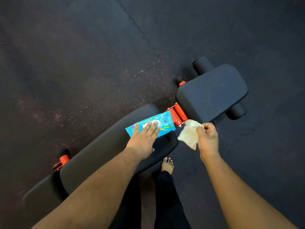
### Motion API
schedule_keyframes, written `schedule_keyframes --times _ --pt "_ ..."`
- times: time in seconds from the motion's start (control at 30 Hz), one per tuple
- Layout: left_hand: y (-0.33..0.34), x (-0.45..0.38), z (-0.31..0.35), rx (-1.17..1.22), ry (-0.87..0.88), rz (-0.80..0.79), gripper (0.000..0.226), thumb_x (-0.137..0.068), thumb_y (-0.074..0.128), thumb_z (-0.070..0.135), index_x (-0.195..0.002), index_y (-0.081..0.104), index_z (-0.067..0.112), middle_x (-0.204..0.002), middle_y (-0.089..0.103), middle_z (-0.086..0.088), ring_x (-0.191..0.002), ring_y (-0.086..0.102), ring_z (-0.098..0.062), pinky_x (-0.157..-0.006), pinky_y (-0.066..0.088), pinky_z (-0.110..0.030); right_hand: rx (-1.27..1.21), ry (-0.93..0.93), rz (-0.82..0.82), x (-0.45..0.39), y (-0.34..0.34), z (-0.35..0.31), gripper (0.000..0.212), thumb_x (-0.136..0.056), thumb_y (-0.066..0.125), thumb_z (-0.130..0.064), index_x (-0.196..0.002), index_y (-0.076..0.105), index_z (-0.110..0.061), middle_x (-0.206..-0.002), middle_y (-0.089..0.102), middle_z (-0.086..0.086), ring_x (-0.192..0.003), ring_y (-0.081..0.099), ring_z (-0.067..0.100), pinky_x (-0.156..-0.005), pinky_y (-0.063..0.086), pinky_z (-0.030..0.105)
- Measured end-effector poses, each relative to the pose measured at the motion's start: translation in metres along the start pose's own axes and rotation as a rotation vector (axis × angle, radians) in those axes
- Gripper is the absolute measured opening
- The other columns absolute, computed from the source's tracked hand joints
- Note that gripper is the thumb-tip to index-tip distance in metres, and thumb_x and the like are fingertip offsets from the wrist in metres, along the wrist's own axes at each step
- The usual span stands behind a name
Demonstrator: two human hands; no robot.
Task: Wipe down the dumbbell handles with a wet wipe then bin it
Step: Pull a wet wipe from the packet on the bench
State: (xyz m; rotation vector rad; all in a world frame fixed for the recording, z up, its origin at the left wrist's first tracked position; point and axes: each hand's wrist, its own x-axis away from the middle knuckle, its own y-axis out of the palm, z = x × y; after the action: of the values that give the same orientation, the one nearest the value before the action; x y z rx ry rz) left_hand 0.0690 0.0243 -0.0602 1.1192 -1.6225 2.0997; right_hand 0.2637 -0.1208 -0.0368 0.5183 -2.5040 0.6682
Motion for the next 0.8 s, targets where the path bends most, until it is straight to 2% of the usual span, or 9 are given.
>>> schedule_keyframes --times 0.17,0.3,0.43,0.5,0.6,0.67,0.7,0.77,0.8 --pt "-0.002 -0.017 0.011 -0.087 -0.025 -0.071 0.093 -0.102 0.047 0.057 -0.163 -0.011 0.017 -0.170 -0.020 -0.005 -0.158 -0.014 -0.026 -0.122 -0.001 -0.068 0.170 0.099 -0.087 -0.007 -0.024 0.027 0.006 -0.088 0.062 -0.017 -0.085 0.058 -0.020 -0.079 0.064 0.008 -0.062 0.058 0.019 -0.044 0.046 0.031" --pt "-0.024 -0.004 0.020 -0.018 -0.025 -0.037 0.091 -0.101 0.045 0.062 -0.164 -0.006 0.021 -0.171 -0.015 -0.003 -0.158 -0.010 -0.026 -0.123 0.000 -0.065 0.133 0.119 -0.185 0.005 -0.034 0.022 0.004 -0.091 0.064 -0.016 -0.089 0.060 -0.017 -0.081 0.067 0.011 -0.063 0.064 0.023 -0.043 0.048 0.031" --pt "-0.064 0.025 0.057 0.603 -0.024 0.125 0.079 -0.100 0.051 0.059 -0.163 0.022 0.020 -0.171 0.018 -0.003 -0.156 0.019 -0.021 -0.125 0.015 -0.038 0.005 0.057 -0.300 0.042 -0.047 -0.008 0.004 -0.095 0.062 -0.011 -0.092 0.060 -0.011 -0.075 0.065 0.010 -0.058 0.060 0.017 -0.043 0.046 0.030" --pt "-0.088 0.046 0.076 0.845 0.050 0.212 0.080 -0.100 0.053 0.058 -0.163 0.021 0.021 -0.170 0.018 0.002 -0.156 0.015 -0.011 -0.124 0.012 -0.025 -0.029 0.012 -0.359 0.067 -0.064 -0.030 0.002 -0.096 0.062 -0.010 -0.094 0.061 -0.010 -0.074 0.066 0.007 -0.059 0.060 0.016 -0.048 0.047 0.031" --pt "-0.120 0.073 0.093 0.752 0.303 0.375 0.081 -0.095 0.049 0.068 -0.162 0.024 0.028 -0.168 0.014 0.015 -0.152 0.011 0.002 -0.122 0.011 -0.017 0.014 -0.081 -0.415 0.105 -0.096 -0.061 0.005 -0.097 0.061 -0.012 -0.098 0.066 -0.013 -0.077 0.068 0.000 -0.065 0.060 0.011 -0.054 0.047 0.027" --pt "-0.143 0.088 0.099 0.696 0.399 0.347 0.063 -0.096 0.055 0.062 -0.148 0.050 0.028 -0.151 0.044 0.016 -0.139 0.038 0.001 -0.115 0.031 -0.021 0.063 -0.168 -0.368 0.125 -0.120 -0.080 0.010 -0.097 0.061 -0.014 -0.095 0.068 -0.021 -0.080 0.070 -0.005 -0.069 0.062 0.007 -0.059 0.049 0.024" --pt "-0.155 0.095 0.103 0.685 0.423 0.314 0.047 -0.096 0.061 0.056 -0.131 0.062 0.026 -0.131 0.059 0.015 -0.122 0.052 -0.002 -0.103 0.042 -0.026 0.081 -0.203 -0.319 0.134 -0.131 -0.088 0.012 -0.096 0.061 -0.015 -0.092 0.068 -0.024 -0.080 0.070 -0.007 -0.071 0.063 0.005 -0.062 0.049 0.024" --pt "-0.179 0.117 0.117 0.637 0.435 0.264 0.019 -0.093 0.069 0.044 -0.098 0.066 0.026 -0.094 0.067 0.012 -0.089 0.060 -0.008 -0.080 0.049 -0.033 0.049 -0.248 -0.193 0.156 -0.161 -0.100 0.016 -0.096 0.061 -0.015 -0.088 0.066 -0.028 -0.079 0.068 -0.009 -0.072 0.062 0.005 -0.064 0.049 0.024" --pt "-0.184 0.121 0.121 0.638 0.422 0.246 0.014 -0.092 0.071 0.040 -0.090 0.064 0.028 -0.086 0.066 0.011 -0.081 0.060 -0.006 -0.076 0.049 -0.033 0.032 -0.249 -0.170 0.160 -0.169 -0.102 0.016 -0.096 0.061 -0.016 -0.088 0.064 -0.029 -0.079 0.067 -0.009 -0.074 0.061 0.006 -0.065 0.049 0.024"
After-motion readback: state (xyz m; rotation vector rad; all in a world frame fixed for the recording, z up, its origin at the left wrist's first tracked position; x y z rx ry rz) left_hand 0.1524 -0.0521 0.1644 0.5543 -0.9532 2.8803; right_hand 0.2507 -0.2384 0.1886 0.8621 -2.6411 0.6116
